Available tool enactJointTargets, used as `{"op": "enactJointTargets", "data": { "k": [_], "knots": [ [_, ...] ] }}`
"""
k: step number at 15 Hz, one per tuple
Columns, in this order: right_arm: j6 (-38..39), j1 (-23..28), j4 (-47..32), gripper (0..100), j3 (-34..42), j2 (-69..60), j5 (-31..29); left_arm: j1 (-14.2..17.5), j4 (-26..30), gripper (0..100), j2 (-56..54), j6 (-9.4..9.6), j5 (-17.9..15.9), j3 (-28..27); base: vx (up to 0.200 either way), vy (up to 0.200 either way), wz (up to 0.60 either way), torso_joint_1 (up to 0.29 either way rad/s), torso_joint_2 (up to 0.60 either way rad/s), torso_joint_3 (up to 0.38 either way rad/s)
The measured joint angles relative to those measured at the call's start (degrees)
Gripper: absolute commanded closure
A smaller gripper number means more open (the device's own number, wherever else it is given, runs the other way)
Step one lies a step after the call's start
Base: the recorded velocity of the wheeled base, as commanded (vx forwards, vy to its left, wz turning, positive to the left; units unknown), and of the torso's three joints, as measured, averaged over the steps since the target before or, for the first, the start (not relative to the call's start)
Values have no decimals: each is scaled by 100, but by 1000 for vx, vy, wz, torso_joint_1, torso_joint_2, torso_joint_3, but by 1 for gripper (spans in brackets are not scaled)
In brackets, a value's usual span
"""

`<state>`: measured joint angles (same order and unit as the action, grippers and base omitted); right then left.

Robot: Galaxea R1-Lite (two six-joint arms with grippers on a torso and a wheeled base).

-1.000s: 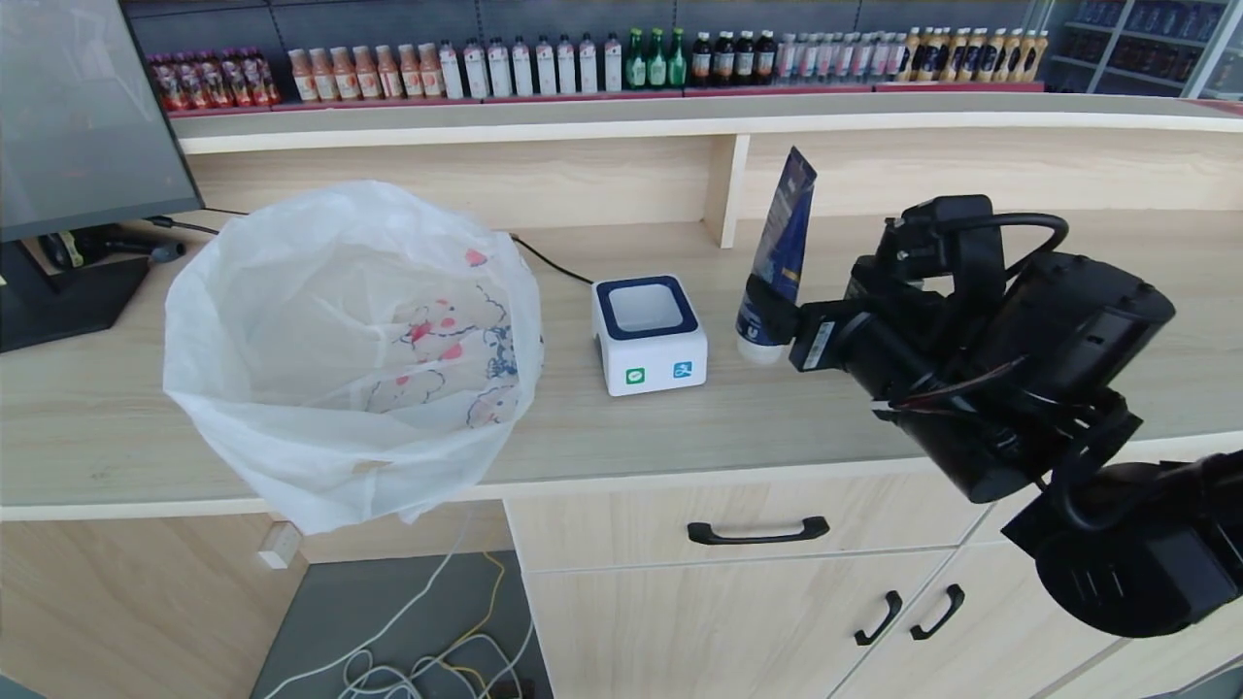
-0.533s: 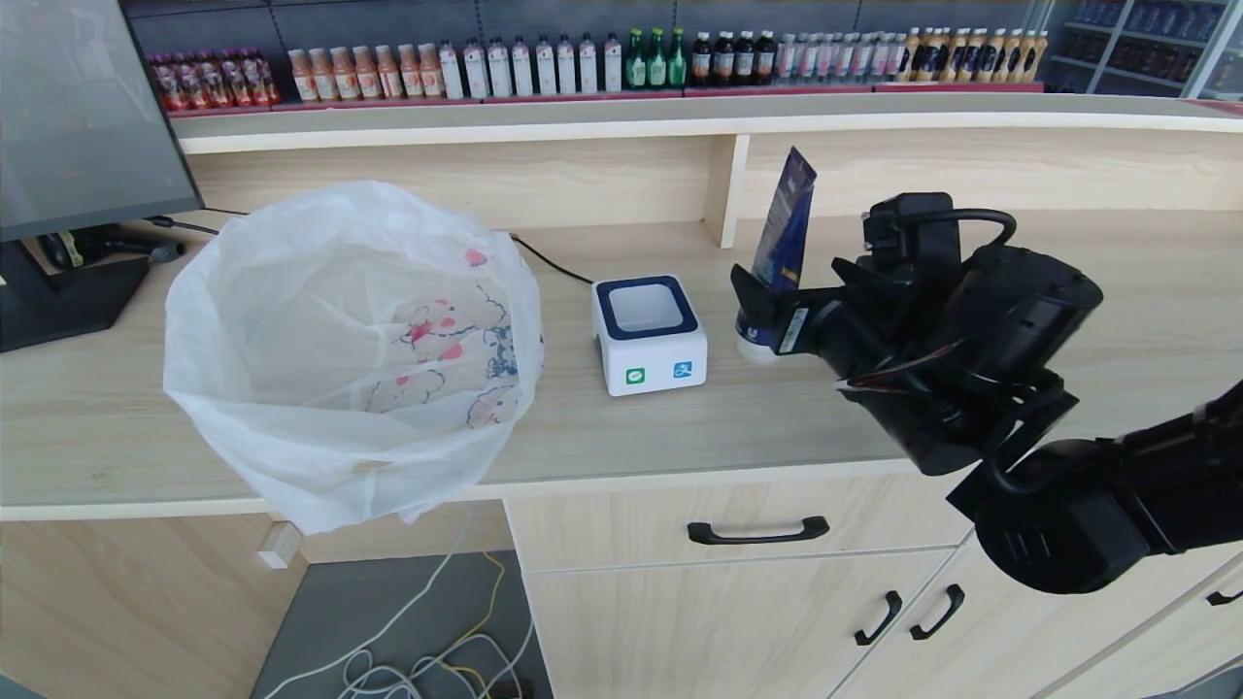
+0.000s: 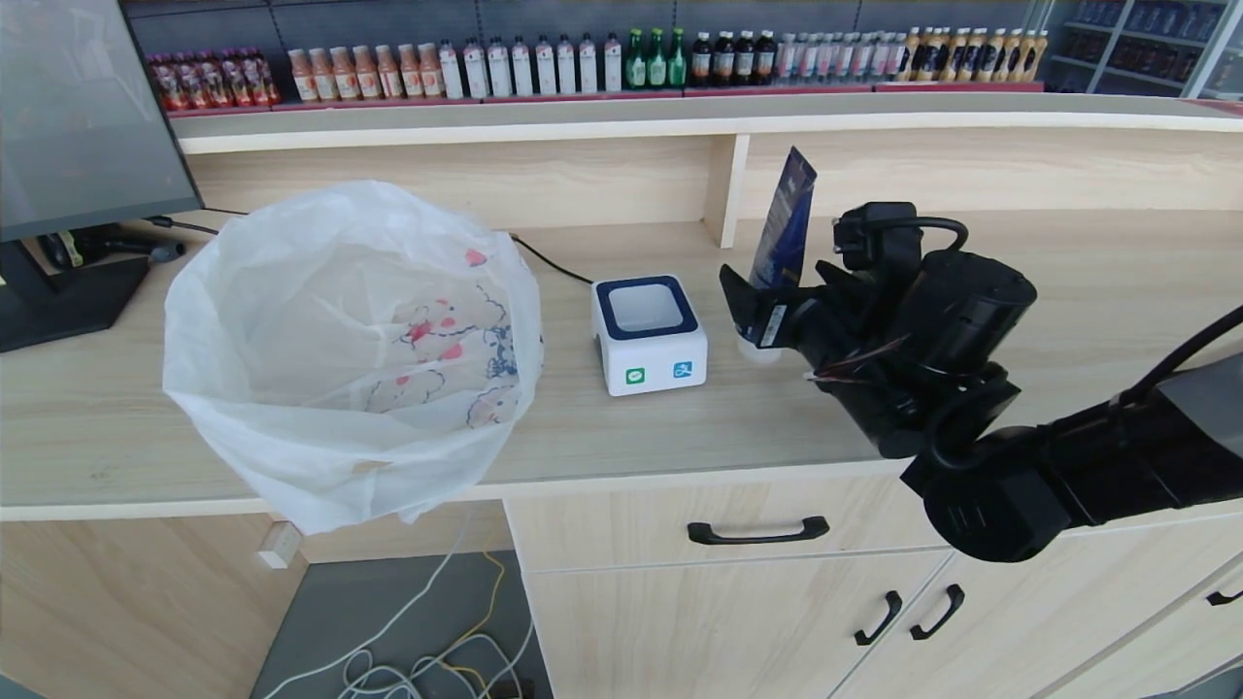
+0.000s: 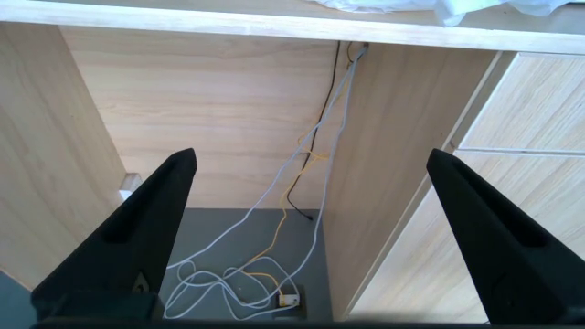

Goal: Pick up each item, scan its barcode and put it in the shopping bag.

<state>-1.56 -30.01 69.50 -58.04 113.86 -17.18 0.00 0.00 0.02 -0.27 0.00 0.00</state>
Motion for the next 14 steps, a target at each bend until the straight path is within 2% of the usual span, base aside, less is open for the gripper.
{"op": "enactJointTargets", "data": {
  "k": [14],
  "knots": [
    [9,190,90,0,-588,469,-83,0,0,0,0,0,0,0,0,0,0,0,0,0]
  ]
}}
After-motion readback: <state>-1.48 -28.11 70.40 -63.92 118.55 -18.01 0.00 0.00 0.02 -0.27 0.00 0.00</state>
